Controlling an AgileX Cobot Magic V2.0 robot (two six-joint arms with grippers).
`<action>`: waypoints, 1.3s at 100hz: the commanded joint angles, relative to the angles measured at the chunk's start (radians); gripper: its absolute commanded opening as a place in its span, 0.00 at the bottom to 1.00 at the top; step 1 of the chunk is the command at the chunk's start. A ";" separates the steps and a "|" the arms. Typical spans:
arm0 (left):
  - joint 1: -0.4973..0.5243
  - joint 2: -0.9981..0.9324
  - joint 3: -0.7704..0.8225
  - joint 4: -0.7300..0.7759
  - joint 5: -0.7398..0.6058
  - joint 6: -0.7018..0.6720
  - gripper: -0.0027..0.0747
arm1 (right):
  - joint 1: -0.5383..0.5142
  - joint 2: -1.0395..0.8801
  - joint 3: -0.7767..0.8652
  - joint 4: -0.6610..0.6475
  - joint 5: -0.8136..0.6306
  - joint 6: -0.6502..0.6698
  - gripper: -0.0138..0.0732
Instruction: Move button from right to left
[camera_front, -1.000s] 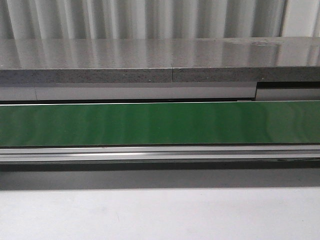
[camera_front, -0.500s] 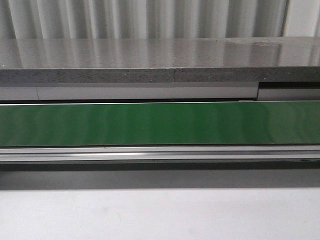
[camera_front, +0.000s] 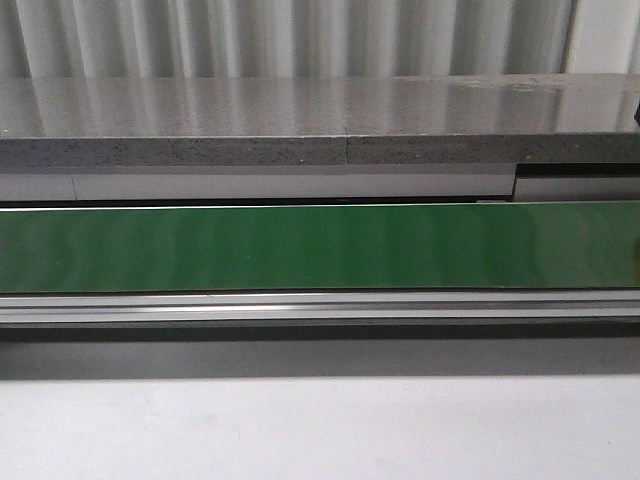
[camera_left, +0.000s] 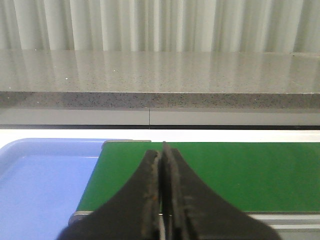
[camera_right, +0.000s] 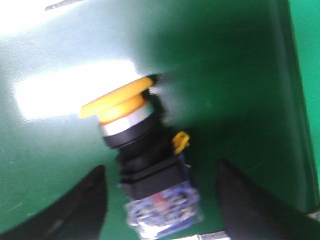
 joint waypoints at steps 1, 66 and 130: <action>0.001 -0.034 0.026 0.000 -0.079 -0.011 0.01 | 0.001 -0.045 -0.021 0.000 -0.017 -0.015 0.84; 0.001 -0.034 0.026 0.000 -0.079 -0.011 0.01 | 0.162 -0.372 0.028 0.000 -0.016 -0.269 0.08; 0.001 -0.034 0.026 0.000 -0.079 -0.011 0.01 | 0.238 -1.058 0.470 0.033 -0.141 -0.271 0.08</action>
